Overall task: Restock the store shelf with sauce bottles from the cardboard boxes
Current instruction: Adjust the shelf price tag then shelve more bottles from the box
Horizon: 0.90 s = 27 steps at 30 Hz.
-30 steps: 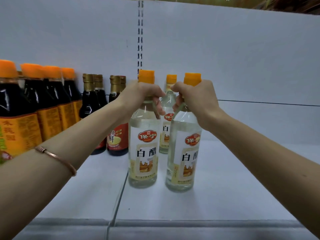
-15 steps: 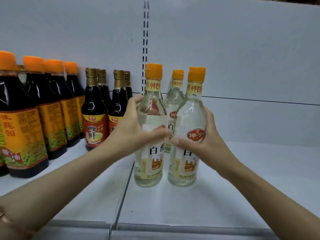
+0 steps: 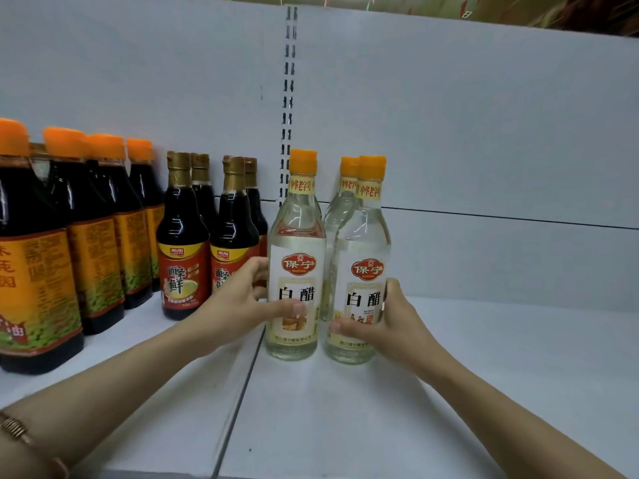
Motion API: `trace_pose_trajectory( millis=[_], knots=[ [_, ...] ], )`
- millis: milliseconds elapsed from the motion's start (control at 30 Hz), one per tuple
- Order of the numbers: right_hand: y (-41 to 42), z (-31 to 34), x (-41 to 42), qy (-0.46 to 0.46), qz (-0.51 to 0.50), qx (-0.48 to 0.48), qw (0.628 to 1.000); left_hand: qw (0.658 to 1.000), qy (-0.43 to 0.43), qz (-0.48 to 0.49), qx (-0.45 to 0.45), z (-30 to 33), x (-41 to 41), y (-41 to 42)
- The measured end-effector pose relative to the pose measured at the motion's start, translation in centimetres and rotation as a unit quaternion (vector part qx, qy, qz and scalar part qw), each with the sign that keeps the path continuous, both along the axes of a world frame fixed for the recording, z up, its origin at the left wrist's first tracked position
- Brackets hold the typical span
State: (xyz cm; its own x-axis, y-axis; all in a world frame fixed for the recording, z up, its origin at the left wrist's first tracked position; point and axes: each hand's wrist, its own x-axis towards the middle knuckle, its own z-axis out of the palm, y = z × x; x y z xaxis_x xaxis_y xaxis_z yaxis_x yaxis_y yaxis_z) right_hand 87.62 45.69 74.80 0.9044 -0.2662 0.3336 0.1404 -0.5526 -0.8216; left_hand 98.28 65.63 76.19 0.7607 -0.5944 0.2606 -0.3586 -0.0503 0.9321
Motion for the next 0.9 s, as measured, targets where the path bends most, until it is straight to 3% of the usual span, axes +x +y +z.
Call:
trace_pose_trajectory(
  millis=[100,333,900],
  knots=[
    [-0.2,0.0,0.5,0.006,-0.070,-0.031,0.997,1.000,0.015,0.016,-0.021,-0.4,0.3,0.1],
    [-0.1,-0.1,2.0,0.045,-0.104,-0.127,0.985,1.000,-0.003,0.026,-0.013,-0.3,0.6,-0.1],
    [-0.8,-1.3,3.8,0.033,-0.108,-0.114,0.987,0.999,-0.022,0.026,-0.006,0.0,1.5,-0.7]
  ],
)
